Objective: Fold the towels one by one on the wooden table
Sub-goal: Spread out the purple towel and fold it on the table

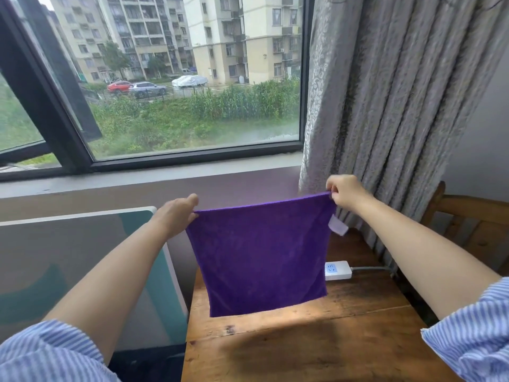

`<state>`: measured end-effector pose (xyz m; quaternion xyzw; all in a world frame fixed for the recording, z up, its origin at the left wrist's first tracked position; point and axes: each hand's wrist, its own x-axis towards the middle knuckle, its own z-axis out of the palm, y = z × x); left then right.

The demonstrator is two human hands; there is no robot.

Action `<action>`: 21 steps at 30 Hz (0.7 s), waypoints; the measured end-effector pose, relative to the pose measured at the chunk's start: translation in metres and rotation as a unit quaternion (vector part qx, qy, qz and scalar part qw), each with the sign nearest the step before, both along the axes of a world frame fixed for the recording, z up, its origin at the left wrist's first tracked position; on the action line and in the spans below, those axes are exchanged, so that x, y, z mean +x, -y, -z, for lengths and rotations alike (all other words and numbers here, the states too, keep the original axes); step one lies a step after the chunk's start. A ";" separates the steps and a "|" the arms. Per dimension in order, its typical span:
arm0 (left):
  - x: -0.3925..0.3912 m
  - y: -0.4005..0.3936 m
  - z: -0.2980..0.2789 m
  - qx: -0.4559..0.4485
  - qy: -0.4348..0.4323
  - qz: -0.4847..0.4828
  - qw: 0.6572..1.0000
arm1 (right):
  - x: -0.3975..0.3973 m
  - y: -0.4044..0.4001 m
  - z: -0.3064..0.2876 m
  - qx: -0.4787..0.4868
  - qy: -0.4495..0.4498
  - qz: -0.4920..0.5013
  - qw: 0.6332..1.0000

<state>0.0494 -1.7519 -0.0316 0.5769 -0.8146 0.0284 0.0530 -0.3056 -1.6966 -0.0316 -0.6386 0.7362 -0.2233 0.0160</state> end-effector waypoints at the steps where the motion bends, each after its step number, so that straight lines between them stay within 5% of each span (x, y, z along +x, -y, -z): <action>1: 0.000 0.004 -0.006 -0.020 0.001 0.001 1.000 | 0.005 0.001 -0.005 -0.072 0.007 0.031 0.997; 4: -0.003 0.009 -0.025 -0.190 -0.098 0.013 0.977 | 0.023 -0.001 -0.022 -0.274 0.053 0.115 0.953; 6: -0.010 0.008 -0.028 -0.253 -0.181 0.005 0.950 | 0.025 -0.003 -0.024 -0.322 0.071 0.115 0.937; 10: -0.019 0.001 0.001 -0.072 -0.021 -0.047 0.996 | 0.021 -0.006 -0.005 -0.080 -0.013 0.124 0.989; 14: -0.021 0.004 0.005 -0.165 -0.093 -0.040 0.981 | 0.022 -0.008 -0.003 -0.209 0.033 0.180 0.961; 21: -0.011 0.013 0.004 -0.145 -0.015 -0.015 0.989 | 0.016 -0.002 0.009 -0.140 0.014 0.144 0.979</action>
